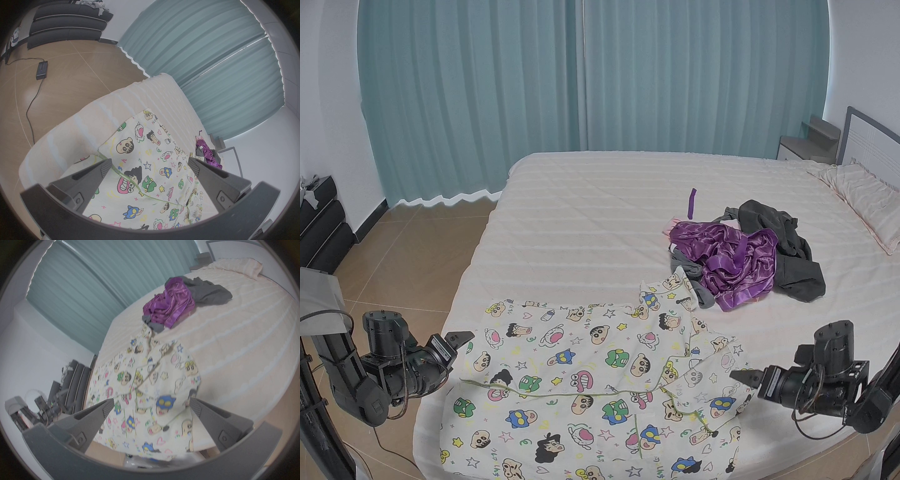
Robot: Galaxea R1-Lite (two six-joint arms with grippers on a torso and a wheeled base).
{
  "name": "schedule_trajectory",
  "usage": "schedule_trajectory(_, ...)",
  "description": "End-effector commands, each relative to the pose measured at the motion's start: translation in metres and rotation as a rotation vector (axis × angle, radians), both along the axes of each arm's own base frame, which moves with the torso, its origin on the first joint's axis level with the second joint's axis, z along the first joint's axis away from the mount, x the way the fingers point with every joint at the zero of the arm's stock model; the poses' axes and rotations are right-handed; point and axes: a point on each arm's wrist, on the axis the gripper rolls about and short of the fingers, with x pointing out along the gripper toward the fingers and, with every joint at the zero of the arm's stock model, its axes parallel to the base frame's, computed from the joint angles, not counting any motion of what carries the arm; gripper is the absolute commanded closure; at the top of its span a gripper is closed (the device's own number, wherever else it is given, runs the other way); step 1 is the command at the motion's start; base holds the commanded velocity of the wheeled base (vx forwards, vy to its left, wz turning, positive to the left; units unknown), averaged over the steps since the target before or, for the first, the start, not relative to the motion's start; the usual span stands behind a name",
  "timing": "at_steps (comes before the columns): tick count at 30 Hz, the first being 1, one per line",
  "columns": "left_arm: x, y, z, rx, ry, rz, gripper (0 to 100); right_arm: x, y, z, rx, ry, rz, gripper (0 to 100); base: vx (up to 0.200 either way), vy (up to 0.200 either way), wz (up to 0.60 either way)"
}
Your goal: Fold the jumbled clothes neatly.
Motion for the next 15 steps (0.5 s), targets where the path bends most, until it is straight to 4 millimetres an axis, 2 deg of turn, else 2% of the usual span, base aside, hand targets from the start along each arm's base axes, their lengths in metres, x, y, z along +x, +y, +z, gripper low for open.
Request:
schedule_trajectory(1, -0.001, 0.0, -0.002, -0.002, 0.01, 0.002, 0, 0.051, 0.01, 0.01, 0.06, -0.102, -0.113, 0, 0.0, 0.0, 0.0)
schedule_trajectory(5, -0.001, 0.0, -0.002, -0.005, 0.012, 0.001, 0, 0.099, 0.011, 0.01, 0.089, -0.153, -0.181, 0, 0.0, 0.0, 0.0)
schedule_trajectory(6, -0.001, 0.0, -0.002, -0.005, 0.012, 0.002, 0, 0.1, 0.011, 0.01, 0.091, -0.154, -0.183, 0, 0.0, 0.0, 0.0)
schedule_trajectory(7, 0.0, 0.0, -0.002, -0.02, 0.012, 0.009, 0, 0.118, 0.013, 0.003, 0.115, -0.153, -0.208, 0, 0.0, 0.0, 0.0)
schedule_trajectory(11, 0.005, -0.001, -0.001, -0.067, 0.01, 0.022, 0, 0.151, 0.017, -0.019, 0.114, -0.144, -0.276, 0, 0.0, 0.0, 0.0)
schedule_trajectory(15, 0.011, -0.006, -0.011, -0.072, 0.037, 0.014, 0, 0.184, 0.021, -0.036, 0.081, -0.14, -0.327, 0, 0.0, 0.0, 0.0)
